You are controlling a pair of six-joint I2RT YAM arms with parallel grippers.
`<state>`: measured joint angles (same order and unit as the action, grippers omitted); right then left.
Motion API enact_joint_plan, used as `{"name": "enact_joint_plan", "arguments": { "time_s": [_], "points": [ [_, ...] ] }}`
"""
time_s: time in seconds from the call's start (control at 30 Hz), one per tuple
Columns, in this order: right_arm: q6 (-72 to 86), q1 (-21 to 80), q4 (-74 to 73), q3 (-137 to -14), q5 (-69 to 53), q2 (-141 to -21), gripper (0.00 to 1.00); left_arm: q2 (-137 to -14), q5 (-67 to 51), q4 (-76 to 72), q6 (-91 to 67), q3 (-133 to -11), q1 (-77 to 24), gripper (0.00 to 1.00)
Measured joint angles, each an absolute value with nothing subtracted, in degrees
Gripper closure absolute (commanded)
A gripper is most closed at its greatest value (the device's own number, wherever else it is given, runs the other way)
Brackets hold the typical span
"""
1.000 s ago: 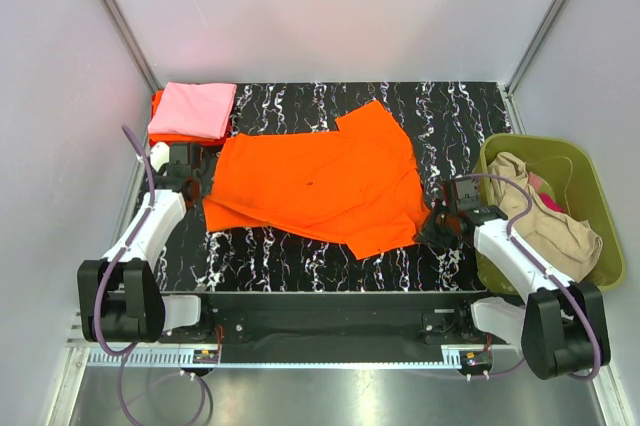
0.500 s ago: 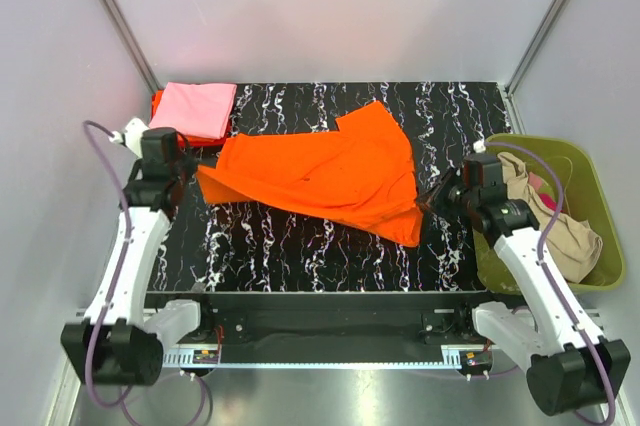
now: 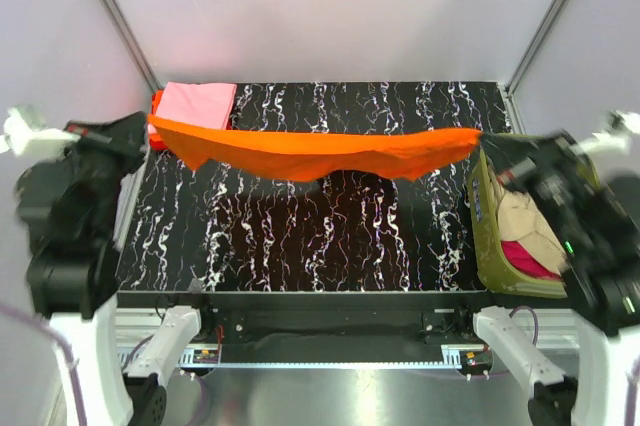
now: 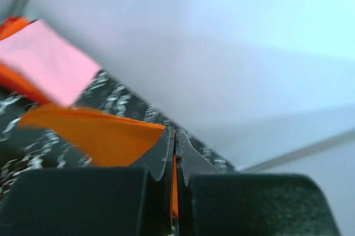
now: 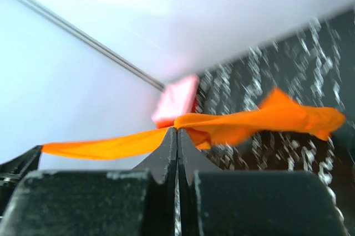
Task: Fold and stack the t-shirts
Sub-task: Flatten the tshirt out
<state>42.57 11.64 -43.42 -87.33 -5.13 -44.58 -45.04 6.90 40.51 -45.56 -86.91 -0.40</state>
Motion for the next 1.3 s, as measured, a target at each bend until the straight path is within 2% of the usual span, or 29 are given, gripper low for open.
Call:
{"name": "enact_joint_plan", "arguments": {
  "time_s": [0.2, 0.43, 0.53, 0.7, 0.87, 1.03, 1.17, 1.3],
  "points": [
    [43.42, 11.64, -48.62, -97.41, -2.02, -33.50, 1.00, -38.13, 3.33, 46.41, -46.59, -95.72, -1.45, 1.00],
    [43.05, 11.64, -50.72, -98.74, -0.43, -35.00, 1.00, -39.38, -1.34, 50.94, -46.63, -95.85, -2.13, 1.00],
    [41.23, 11.68, -50.41, -98.63, 0.62, -43.24, 1.00, -47.29, -1.72, 51.51, -44.93, -96.64, -2.20, 1.00],
    [36.99, 11.68, -47.16, -108.60, 3.51, -68.31, 1.00, -68.20, -1.45, 49.25, -42.52, -103.72, -2.22, 1.00],
    [33.85, 9.17, -46.24, -127.72, 3.25, -94.26, 1.00, -89.73, -1.28, 48.01, -42.37, -117.38, -2.17, 1.00],
    [35.20, -0.01, -49.23, -153.64, -3.40, -112.16, 1.00, -102.80, -1.76, 47.66, -43.64, -132.92, -1.76, 1.00],
    [37.54, -6.83, -49.25, -160.99, -8.78, -114.21, 1.00, -102.98, -4.10, 45.15, -45.56, -135.72, -1.08, 1.00],
    [37.93, -7.31, -47.92, -152.55, -12.25, -106.74, 1.00, -97.10, -6.07, 41.85, -45.91, -129.47, -1.02, 1.00]
  ]
}}
